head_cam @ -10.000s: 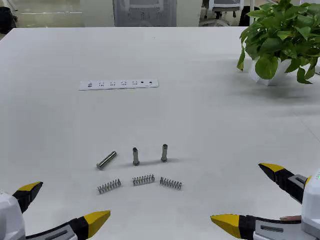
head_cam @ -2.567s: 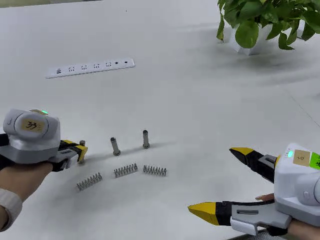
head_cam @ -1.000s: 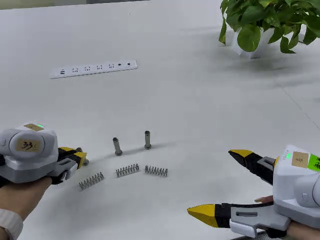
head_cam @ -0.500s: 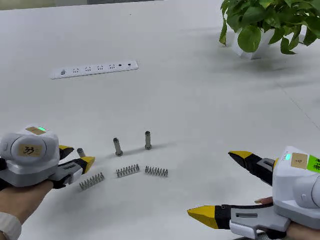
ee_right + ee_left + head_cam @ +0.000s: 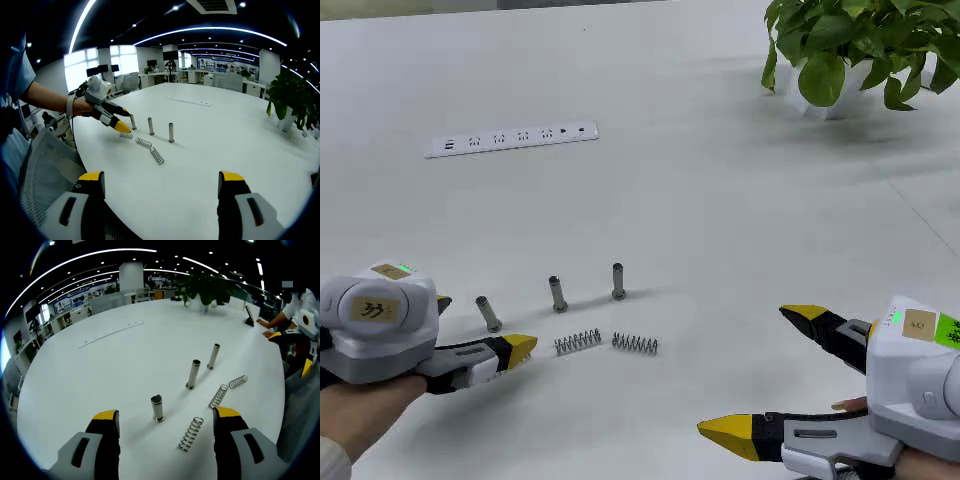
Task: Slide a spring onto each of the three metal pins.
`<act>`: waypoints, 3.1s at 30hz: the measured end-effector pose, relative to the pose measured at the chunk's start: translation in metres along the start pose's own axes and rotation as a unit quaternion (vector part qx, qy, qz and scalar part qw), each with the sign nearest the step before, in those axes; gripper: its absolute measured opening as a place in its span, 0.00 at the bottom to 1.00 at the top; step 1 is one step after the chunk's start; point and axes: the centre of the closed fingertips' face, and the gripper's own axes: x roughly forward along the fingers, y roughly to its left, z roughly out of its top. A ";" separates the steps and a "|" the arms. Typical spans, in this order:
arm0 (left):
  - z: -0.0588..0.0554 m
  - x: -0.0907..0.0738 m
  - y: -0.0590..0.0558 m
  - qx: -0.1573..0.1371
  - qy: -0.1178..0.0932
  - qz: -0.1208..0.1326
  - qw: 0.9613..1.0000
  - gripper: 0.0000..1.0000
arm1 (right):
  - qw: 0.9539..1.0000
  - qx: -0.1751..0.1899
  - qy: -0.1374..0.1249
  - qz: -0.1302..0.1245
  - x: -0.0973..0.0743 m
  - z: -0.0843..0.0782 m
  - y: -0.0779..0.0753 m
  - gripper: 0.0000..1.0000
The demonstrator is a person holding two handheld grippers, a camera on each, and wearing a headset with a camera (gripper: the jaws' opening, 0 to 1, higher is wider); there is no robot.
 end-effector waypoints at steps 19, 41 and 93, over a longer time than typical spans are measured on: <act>-0.014 -0.023 -0.019 0.000 0.002 -0.059 0.998 1.00 | 1.000 -0.013 0.009 0.005 0.002 0.001 -0.003 0.97; -0.045 -0.041 -0.023 0.017 0.025 -0.079 0.996 0.80 | 0.999 -0.026 0.021 0.017 0.005 -0.002 0.001 0.97; -0.050 -0.010 -0.019 0.143 0.131 -0.097 0.976 0.16 | 1.000 -0.012 0.021 0.013 0.001 -0.007 -0.001 0.96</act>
